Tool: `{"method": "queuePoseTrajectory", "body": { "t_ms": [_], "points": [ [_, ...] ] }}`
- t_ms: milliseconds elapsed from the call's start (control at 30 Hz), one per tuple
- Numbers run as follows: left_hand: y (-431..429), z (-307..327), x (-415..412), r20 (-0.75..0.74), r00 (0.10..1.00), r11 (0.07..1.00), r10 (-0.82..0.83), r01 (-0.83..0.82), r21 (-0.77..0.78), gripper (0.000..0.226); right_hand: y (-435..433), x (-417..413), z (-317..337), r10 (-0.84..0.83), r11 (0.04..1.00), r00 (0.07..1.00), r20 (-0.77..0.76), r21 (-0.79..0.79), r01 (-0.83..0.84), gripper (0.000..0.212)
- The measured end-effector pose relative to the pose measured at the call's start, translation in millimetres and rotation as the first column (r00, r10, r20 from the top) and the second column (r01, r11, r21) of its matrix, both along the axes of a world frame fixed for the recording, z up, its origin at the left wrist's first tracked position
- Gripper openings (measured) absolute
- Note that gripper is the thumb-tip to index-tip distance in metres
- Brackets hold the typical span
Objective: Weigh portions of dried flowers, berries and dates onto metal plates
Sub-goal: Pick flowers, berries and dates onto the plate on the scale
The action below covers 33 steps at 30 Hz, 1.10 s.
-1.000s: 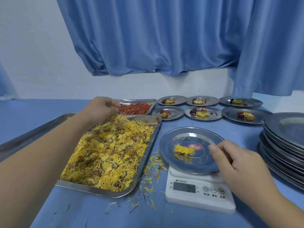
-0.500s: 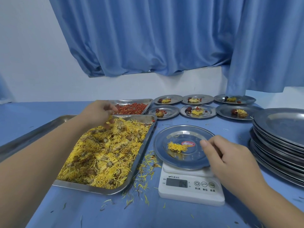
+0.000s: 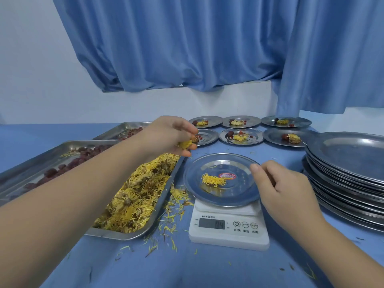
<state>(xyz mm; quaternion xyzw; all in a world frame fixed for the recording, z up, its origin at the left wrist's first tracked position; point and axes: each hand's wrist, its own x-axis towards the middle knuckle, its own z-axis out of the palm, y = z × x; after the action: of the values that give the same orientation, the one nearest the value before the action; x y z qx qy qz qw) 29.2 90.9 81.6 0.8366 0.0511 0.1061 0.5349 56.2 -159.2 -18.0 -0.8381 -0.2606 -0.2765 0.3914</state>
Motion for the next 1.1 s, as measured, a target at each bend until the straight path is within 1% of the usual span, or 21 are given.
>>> {"method": "queuePoseTrajectory", "body": {
  "t_ms": [67,133,233,300,433,533,600,633,667,733,767,800,833,900,967,1033,1100],
  "points": [
    [-14,-3,2,-0.014,0.999,0.999,-0.047,0.047,-0.002,0.014,0,1,0,0.002,1.0,1.0,0.001,-0.002,-0.002,0.043],
    [-26,-8,4,-0.032,0.994,0.994,-0.104,0.105,0.034,0.013,-1,2,-1,0.004,1.0,1.0,0.003,0.001,-0.004,0.044],
    [-40,-16,8,-0.069,0.983,0.968,-0.172,0.181,0.172,0.012,-1,3,-2,0.001,1.0,1.0,0.005,0.009,-0.001,0.046],
    [-45,-19,11,-0.089,0.976,0.936,-0.197,0.214,0.281,0.013,0,3,-2,0.005,1.0,1.0,0.008,0.01,-0.006,0.046],
    [-44,-25,13,-0.109,0.978,0.857,-0.179,0.209,0.47,0.014,-1,0,-2,0.034,0.999,0.999,0.0,0.025,-0.034,0.043],
    [-36,-28,12,-0.097,0.983,0.856,-0.159,0.186,0.482,0.018,0,-2,-1,0.044,0.999,0.999,0.004,0.019,-0.044,0.042],
    [-28,-29,8,-0.046,0.988,0.852,-0.149,0.152,0.501,0.018,1,-3,-1,0.045,0.999,0.999,0.007,0.017,-0.045,0.041],
    [-23,-29,5,-0.026,0.99,0.822,-0.137,0.128,0.555,0.018,2,-3,0,0.047,0.999,0.999,0.008,0.014,-0.047,0.041],
    [-16,-29,3,-0.028,0.992,0.757,-0.127,0.115,0.644,0.017,1,-3,-1,0.049,0.999,0.999,0.009,0.012,-0.049,0.04],
    [-4,-32,-3,-0.105,0.991,0.547,-0.086,0.135,0.826,0.019,1,-2,-1,0.054,0.998,0.998,0.012,0.01,-0.054,0.039],
    [2,-34,-6,-0.152,0.987,0.447,-0.047,0.156,0.881,0.021,1,-2,-1,0.057,0.998,0.998,0.015,0.011,-0.057,0.039],
    [7,-37,-10,-0.184,0.983,0.374,-0.007,0.173,0.911,0.023,1,-2,-1,0.058,0.998,0.998,0.018,0.011,-0.058,0.04],
    [10,-40,-13,-0.197,0.98,0.327,0.02,0.18,0.928,0.026,2,-2,-1,0.056,0.998,0.998,0.021,0.009,-0.056,0.041],
    [13,-45,-19,-0.17,0.985,0.271,0.035,0.155,0.95,0.029,2,-3,-2,0.051,0.999,0.998,0.029,0.008,-0.051,0.043],
    [13,-49,-22,-0.093,0.995,0.258,0.034,0.081,0.963,0.028,2,-3,-1,0.049,0.999,0.998,0.035,0.016,-0.05,0.041],
    [13,-50,-24,-0.017,0.999,0.311,0.041,0.004,0.951,0.026,1,-2,0,0.05,0.998,0.998,0.041,0.02,-0.051,0.04],
    [14,-51,-25,0.016,0.998,0.353,0.06,-0.037,0.935,0.028,0,-2,0,0.05,0.999,0.998,0.037,0.011,-0.051,0.04]
  ]
}}
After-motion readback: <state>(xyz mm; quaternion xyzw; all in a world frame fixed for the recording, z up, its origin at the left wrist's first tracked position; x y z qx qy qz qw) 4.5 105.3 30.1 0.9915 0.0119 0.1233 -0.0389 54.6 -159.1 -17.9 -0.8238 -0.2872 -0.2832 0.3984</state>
